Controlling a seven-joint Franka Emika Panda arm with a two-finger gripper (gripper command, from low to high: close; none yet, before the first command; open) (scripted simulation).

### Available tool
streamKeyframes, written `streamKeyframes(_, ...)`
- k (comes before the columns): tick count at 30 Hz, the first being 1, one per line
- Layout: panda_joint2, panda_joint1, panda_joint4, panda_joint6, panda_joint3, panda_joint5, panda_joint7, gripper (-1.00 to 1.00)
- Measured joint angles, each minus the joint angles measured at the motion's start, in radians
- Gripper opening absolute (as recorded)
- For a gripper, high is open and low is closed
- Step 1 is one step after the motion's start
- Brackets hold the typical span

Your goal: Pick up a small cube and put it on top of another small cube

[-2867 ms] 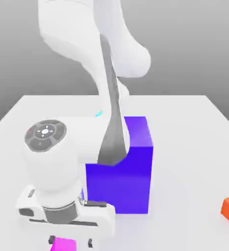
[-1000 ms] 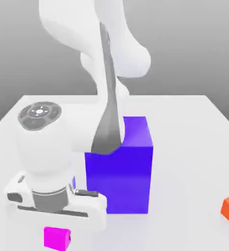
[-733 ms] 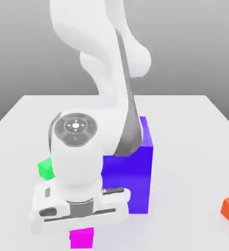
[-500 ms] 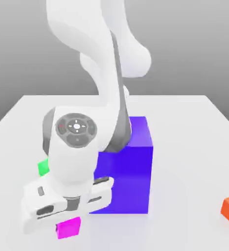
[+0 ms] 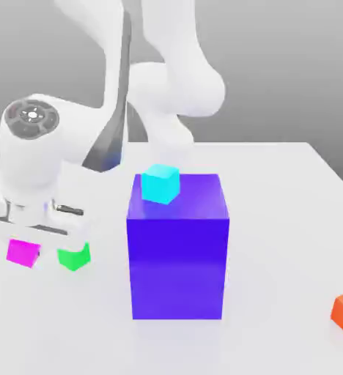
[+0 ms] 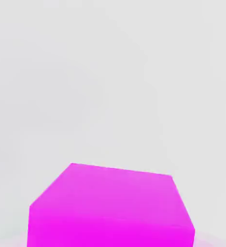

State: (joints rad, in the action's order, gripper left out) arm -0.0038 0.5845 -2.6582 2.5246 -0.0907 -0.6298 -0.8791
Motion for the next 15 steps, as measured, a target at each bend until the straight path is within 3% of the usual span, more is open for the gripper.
streamKeyframes(7,-0.179,0.067,-0.171,0.066,-0.060,0.147,-0.193,-1.00)
streamKeyframes(13,-0.313,0.043,-0.324,0.124,-0.144,0.408,-0.323,-1.00)
streamKeyframes(15,-0.332,0.032,-0.358,0.153,-0.148,0.445,-0.354,-1.00)
